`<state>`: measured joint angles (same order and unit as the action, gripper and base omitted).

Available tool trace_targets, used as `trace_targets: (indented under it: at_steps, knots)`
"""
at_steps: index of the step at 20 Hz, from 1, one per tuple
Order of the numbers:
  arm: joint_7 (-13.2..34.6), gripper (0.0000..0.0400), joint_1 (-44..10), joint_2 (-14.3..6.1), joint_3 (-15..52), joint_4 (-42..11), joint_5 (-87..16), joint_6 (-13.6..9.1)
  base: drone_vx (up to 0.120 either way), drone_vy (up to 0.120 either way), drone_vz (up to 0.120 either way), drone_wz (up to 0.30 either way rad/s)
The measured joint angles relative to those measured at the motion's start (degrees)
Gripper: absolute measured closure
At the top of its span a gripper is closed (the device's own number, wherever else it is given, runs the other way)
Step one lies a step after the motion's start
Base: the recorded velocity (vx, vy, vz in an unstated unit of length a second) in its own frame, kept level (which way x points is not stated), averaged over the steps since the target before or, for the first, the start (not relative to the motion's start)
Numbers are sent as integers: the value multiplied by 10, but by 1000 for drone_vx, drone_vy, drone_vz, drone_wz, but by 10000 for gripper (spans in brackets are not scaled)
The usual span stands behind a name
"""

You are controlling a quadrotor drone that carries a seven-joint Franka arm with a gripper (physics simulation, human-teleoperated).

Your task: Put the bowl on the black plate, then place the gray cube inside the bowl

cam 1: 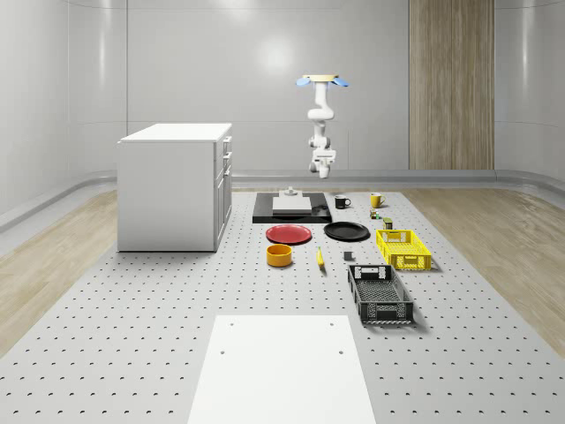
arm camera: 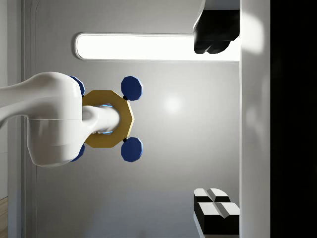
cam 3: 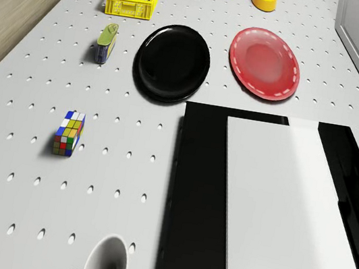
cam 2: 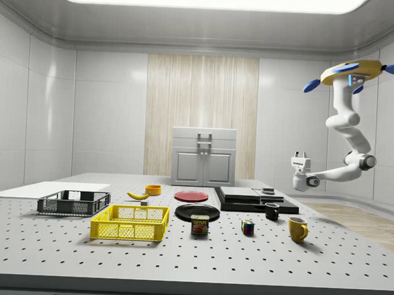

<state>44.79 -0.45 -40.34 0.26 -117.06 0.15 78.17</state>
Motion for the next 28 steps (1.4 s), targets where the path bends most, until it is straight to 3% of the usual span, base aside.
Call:
trace_targets:
  at_steps: [24, 28]
  knots:
    - [1, 0, -4, -7, 10, -7, -13, 10, 120, -107, 0, 0]
    - [3, 0, -7, -8, 19, -8, -26, 12, 120, -10, 0, 0]
